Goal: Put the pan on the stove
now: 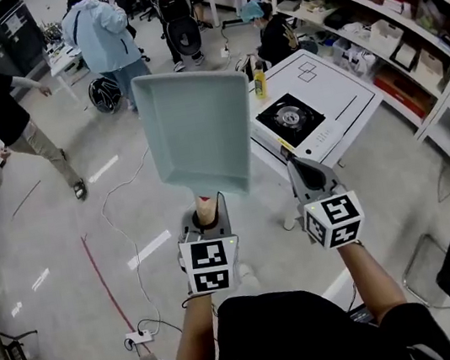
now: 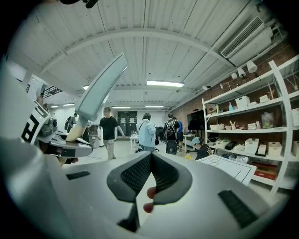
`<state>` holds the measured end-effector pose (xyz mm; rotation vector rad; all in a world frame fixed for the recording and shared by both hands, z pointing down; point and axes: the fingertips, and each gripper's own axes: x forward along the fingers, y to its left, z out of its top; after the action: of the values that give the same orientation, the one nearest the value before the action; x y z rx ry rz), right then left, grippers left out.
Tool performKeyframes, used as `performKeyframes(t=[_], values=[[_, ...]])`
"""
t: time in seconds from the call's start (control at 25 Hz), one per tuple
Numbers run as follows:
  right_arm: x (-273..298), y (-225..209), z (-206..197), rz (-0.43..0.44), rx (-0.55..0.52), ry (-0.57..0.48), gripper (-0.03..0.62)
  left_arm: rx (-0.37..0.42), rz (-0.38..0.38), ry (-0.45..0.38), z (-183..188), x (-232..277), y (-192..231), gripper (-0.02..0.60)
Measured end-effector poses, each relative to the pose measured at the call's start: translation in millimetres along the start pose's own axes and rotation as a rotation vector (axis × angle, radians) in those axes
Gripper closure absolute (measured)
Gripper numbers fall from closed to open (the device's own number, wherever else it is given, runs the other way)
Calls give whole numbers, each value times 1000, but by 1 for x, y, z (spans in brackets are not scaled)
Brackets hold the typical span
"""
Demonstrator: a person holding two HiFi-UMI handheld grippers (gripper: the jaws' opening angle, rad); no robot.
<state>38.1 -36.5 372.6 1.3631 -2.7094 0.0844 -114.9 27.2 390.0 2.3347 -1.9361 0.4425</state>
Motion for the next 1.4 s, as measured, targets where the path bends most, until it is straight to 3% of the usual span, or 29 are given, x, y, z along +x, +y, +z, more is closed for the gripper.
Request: performKeyframes(t=[0.68, 0.88, 1.16, 1.4], values=[[129, -1, 30, -42, -10, 31, 591, 7, -46, 34, 17, 92, 98, 554], [160, 5, 27, -53, -27, 49, 591, 5, -60, 36, 10, 113, 123, 554], [192, 12, 23, -72, -30, 71, 591, -58, -90, 37, 7, 132, 152, 554], [206, 16, 13, -91, -31, 88, 591, -45, -103, 42, -1, 144, 167, 554]])
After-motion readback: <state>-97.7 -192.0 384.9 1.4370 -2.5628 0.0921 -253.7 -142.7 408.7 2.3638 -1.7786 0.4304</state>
